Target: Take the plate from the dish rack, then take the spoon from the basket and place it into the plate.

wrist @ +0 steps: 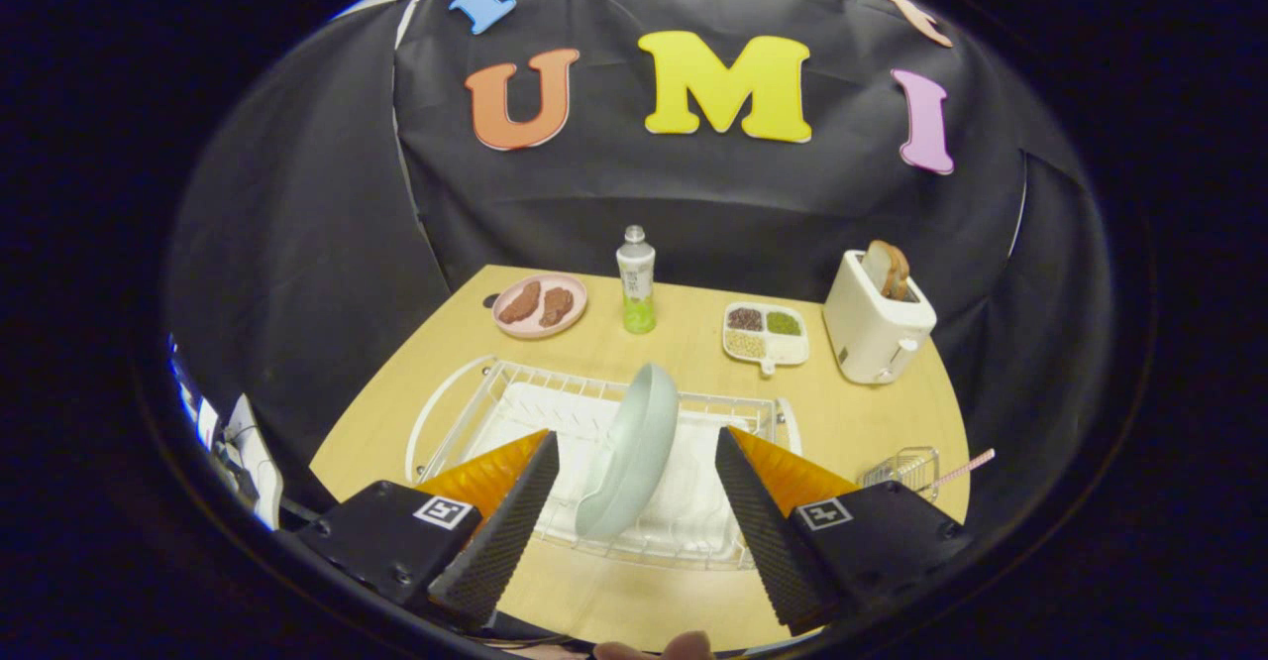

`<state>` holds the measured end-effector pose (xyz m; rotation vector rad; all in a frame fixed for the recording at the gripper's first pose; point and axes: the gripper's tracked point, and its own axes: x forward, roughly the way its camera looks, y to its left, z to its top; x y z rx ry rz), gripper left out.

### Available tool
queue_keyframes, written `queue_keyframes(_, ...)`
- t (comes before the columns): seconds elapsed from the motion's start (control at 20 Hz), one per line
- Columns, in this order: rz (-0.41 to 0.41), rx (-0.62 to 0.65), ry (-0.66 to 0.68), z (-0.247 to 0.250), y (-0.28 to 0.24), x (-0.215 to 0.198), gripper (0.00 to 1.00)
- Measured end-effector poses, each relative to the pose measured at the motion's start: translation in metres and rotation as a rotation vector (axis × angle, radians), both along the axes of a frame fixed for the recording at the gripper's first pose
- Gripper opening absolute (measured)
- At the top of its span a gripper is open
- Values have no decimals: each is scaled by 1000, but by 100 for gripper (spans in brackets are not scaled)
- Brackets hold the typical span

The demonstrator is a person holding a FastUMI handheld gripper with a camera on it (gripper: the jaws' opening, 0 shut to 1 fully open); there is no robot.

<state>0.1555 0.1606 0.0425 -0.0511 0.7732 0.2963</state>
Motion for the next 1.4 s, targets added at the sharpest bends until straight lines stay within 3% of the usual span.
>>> queue_keyframes(0.5,-100,-41,251,-62,3,44,98)
queue_keyframes(0.7,-125,-28,316,-78,11,49,85)
queue_keyframes(1.05,-210,22,425,-91,24,46,40)
queue_keyframes(1.2,-230,-31,435,-88,24,41,39)
queue_keyframes(1.4,-284,-108,351,-68,16,47,36)
